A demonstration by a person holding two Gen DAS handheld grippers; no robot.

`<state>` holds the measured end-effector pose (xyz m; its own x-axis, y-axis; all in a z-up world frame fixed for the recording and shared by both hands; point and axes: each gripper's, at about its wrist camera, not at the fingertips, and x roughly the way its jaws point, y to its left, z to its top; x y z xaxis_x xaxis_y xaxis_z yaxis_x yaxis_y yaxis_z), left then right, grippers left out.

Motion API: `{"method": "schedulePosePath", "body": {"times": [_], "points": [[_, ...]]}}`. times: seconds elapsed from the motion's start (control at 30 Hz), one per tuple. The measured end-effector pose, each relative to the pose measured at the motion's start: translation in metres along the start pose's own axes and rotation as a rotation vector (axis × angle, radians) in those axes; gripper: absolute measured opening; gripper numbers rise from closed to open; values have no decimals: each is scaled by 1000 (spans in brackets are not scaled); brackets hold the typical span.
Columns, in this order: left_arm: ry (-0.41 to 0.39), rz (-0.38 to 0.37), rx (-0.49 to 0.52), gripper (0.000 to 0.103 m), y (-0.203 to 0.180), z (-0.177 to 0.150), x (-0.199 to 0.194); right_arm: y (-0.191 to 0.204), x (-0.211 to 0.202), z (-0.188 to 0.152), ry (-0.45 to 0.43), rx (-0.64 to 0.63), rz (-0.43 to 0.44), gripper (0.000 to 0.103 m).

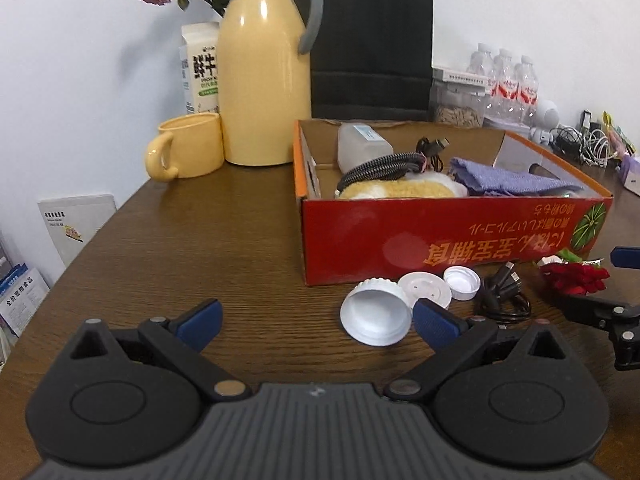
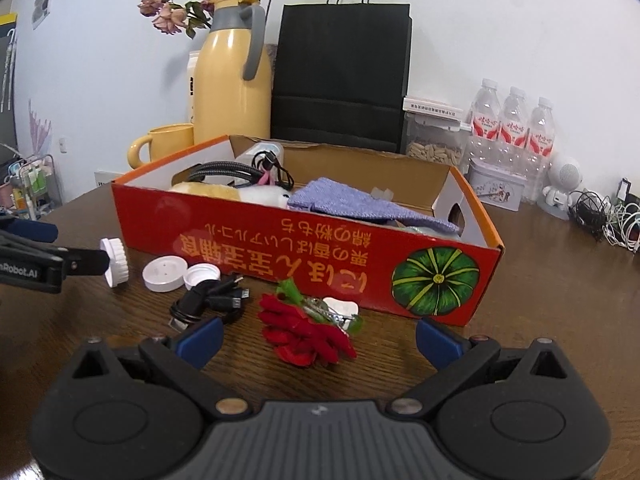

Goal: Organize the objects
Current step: 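Grasp the white screw cap with the left gripper while the right approaches the red rose, then grasp the red fabric rose with the right gripper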

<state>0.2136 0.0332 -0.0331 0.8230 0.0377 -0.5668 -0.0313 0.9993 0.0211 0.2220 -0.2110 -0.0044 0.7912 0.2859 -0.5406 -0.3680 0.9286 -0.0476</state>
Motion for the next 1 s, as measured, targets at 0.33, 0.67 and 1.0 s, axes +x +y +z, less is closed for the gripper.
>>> {"method": "schedulePosePath", "body": {"times": [0.33,0.67,1.0], "points": [[-4,-131,-36,40,-1,1,11,1,7,1,3,25,3,103],[-33,-126,-37,41,-1,-2,7,0,7,1,-4,39,4,101],[-47,-95,-50,41,1,-3,6,4,2,0,-34,21,16,42]]}}
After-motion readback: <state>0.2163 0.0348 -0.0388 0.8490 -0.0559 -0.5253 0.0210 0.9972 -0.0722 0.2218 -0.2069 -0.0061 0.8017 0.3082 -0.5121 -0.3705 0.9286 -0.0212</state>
